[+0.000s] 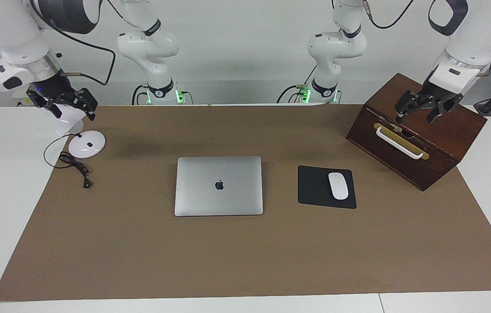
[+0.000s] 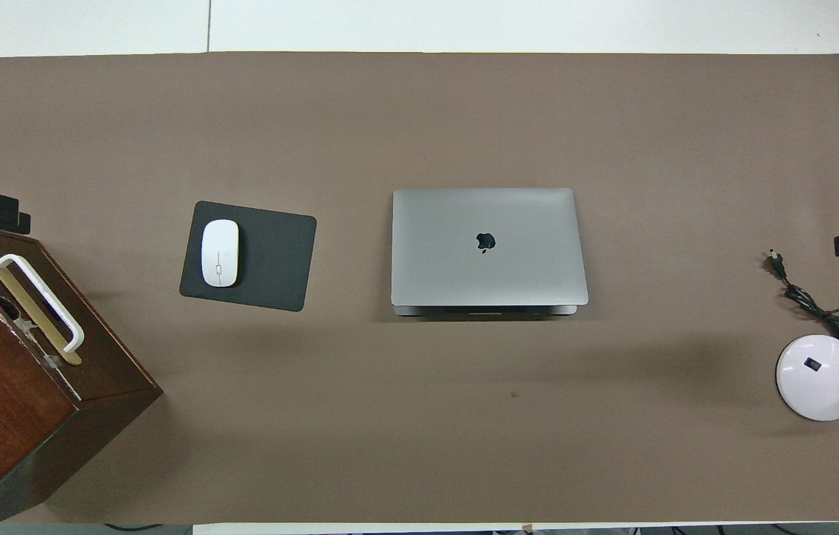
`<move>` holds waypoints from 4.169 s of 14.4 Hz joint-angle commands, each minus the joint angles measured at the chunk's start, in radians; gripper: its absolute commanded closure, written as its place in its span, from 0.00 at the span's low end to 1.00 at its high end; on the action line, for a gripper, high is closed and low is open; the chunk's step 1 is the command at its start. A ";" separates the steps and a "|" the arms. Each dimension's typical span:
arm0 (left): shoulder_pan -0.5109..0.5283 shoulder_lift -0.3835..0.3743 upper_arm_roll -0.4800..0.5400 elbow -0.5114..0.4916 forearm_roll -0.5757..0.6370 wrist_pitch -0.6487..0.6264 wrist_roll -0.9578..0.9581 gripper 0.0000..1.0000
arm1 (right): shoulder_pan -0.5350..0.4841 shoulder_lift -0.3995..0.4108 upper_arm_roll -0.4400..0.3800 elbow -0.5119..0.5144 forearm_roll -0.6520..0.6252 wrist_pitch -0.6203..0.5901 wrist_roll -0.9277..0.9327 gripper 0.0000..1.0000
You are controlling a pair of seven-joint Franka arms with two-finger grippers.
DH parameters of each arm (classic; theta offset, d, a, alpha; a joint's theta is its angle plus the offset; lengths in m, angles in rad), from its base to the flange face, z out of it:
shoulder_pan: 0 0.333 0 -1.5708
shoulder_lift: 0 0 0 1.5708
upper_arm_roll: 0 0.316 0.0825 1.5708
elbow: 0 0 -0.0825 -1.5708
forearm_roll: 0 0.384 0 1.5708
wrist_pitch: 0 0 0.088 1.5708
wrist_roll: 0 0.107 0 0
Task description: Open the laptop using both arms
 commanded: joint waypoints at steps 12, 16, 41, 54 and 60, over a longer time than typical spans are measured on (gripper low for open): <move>0.003 -0.017 -0.003 -0.012 0.016 0.014 -0.020 0.00 | -0.001 -0.033 -0.001 -0.048 -0.008 0.056 -0.015 0.00; 0.003 -0.015 -0.003 -0.012 0.016 0.023 -0.011 0.00 | -0.004 -0.029 0.001 -0.046 -0.007 0.096 -0.031 0.00; -0.017 -0.060 -0.006 -0.132 -0.031 0.123 -0.014 1.00 | 0.066 -0.036 0.018 -0.159 0.222 0.370 0.112 0.00; -0.166 -0.311 -0.017 -0.738 -0.036 0.709 -0.012 1.00 | 0.379 -0.093 0.018 -0.480 0.475 0.972 0.548 0.00; -0.242 -0.361 -0.017 -0.931 -0.044 0.943 -0.034 1.00 | 0.512 -0.096 0.018 -0.608 0.492 1.225 0.707 0.00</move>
